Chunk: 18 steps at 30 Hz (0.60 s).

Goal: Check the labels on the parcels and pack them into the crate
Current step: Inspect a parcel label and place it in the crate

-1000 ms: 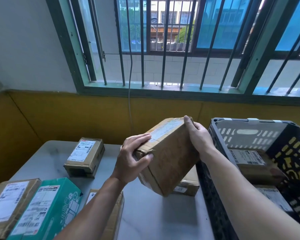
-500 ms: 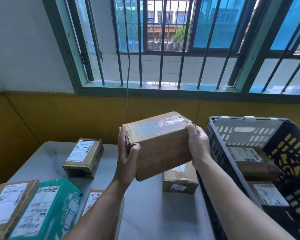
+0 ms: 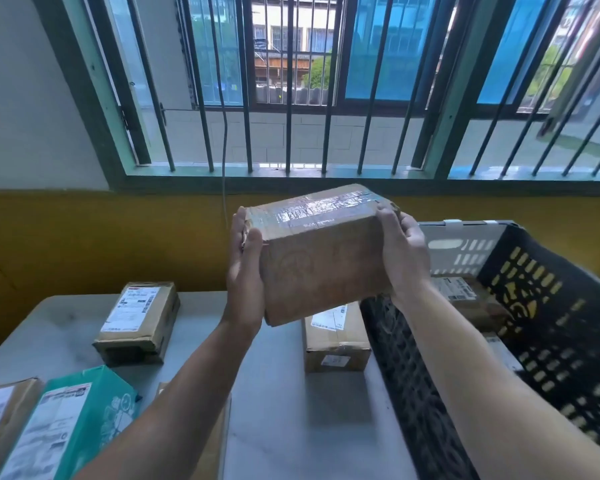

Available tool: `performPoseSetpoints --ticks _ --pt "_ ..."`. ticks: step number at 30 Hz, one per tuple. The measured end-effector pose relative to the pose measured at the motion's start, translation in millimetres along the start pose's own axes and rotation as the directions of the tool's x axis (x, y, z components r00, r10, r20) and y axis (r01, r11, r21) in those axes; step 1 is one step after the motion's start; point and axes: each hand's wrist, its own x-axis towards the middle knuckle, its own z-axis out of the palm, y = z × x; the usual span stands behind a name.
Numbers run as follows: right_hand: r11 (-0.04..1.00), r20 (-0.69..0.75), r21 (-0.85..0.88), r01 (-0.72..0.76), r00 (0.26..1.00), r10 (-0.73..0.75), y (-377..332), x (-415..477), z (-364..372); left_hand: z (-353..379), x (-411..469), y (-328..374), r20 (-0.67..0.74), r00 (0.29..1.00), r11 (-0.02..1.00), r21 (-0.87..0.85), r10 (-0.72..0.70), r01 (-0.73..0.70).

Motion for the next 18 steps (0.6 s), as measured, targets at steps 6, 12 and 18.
performPoseSetpoints --ticks 6,12,18 --pt "0.999 -0.058 -0.014 0.032 0.998 -0.033 -20 11 -52 52 5 9 0.029 1.0 0.997 -0.081 0.01 -0.007" --pt "0.998 -0.085 0.038 0.058 0.995 -0.055 -23 38 -131 137 2 8 0.054 0.999 0.996 -0.092 0.001 0.004" --pt "0.995 -0.072 0.064 0.081 0.994 -0.077 -15 74 -220 233 -18 -9 0.035 0.998 0.998 0.013 0.059 -0.059"
